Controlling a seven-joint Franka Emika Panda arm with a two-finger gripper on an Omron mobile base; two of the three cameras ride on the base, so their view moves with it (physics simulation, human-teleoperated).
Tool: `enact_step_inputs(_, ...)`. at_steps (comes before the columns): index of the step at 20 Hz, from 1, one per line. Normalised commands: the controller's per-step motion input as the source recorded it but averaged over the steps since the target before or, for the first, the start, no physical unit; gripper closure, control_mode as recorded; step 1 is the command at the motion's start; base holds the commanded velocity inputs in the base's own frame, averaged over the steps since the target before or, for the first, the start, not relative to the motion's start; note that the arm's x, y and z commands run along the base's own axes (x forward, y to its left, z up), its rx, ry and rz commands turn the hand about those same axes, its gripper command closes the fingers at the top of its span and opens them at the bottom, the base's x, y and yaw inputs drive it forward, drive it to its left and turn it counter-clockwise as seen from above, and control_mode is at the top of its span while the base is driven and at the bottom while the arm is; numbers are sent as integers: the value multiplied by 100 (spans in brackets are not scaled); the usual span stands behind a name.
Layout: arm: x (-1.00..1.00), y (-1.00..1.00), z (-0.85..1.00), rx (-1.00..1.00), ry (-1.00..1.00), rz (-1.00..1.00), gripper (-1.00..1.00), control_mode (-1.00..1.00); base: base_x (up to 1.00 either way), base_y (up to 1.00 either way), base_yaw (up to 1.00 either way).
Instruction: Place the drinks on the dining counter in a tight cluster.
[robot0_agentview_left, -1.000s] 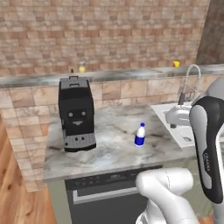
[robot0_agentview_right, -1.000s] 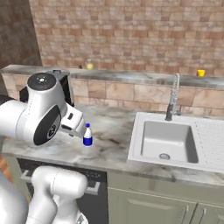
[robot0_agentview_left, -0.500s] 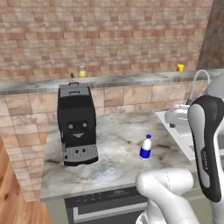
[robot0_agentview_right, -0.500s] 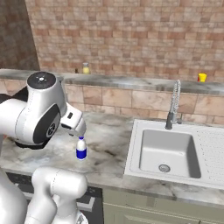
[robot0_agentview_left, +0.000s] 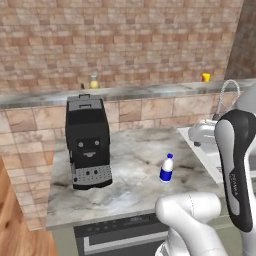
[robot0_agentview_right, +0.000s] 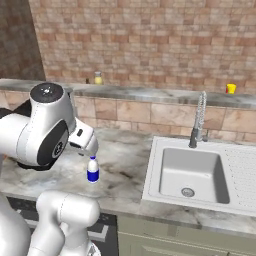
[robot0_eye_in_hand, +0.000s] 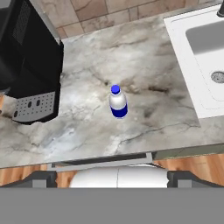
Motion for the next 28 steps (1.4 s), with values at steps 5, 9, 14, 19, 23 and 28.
enact_step_inputs(5, 34, 0, 0, 0, 0, 5, -100, -100, 0, 0, 0)
enact_step_inputs(9, 79, 0, 0, 0, 2, 18, -100, -100, 0, 0, 0)
enact_step_inputs(14, 53, 0, -8, 0, 5, 13, -100, -100, 0, 0, 0)
enact_step_inputs(19, 6, 0, -35, -6, 0, 6, -100, -100, 0, 0, 0)
enact_step_inputs(23, 9, 0, -51, -2, -4, 8, -100, -100, 0, 0, 0)
enact_step_inputs(28, 33, -1, -61, 4, -8, 28, -100, -100, 0, 0, 0)
